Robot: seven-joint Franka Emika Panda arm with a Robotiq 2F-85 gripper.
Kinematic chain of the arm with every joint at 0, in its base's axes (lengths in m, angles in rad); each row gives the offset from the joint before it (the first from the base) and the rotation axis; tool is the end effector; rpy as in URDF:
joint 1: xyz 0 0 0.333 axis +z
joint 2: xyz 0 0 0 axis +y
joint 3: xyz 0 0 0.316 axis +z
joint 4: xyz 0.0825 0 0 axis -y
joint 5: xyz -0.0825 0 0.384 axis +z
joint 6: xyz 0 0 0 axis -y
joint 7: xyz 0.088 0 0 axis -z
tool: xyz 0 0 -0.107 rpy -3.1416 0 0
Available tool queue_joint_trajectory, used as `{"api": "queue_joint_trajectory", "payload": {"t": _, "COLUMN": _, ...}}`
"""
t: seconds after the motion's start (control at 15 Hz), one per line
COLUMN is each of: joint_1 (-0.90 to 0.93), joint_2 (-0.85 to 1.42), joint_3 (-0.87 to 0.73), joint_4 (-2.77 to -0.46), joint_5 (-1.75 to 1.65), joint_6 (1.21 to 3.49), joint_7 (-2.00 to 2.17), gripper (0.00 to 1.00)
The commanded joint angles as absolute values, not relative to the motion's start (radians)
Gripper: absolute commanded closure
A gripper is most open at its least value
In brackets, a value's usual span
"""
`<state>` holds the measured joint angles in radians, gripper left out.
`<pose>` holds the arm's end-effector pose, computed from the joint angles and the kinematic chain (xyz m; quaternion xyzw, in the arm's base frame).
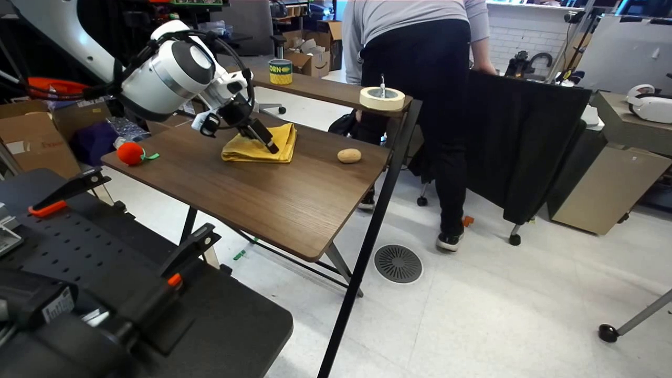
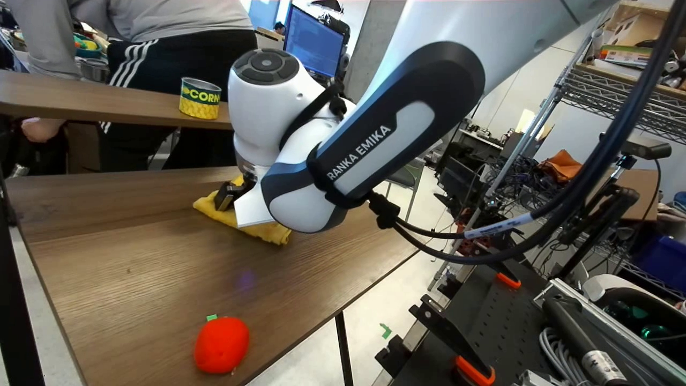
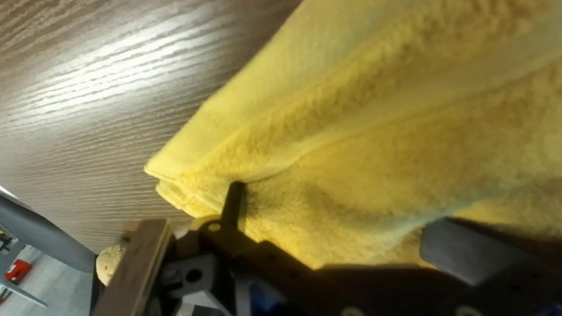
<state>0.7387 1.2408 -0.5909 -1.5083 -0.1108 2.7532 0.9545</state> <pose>0.6664 0.1673 0.0197 0.9439 -0.1472 0.2119 0.2063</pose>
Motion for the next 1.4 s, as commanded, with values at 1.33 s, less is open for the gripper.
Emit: {"api": "queue_joint_trajectory", "payload": {"t": 1.33, "joint_1": 0.550, "joint_2": 1.153, "joint_3": -0.609, "joint_4": -1.742, "joint_5": -0.340, "joint_6": 2.721, "joint_7": 1.013, "gripper": 0.00}}
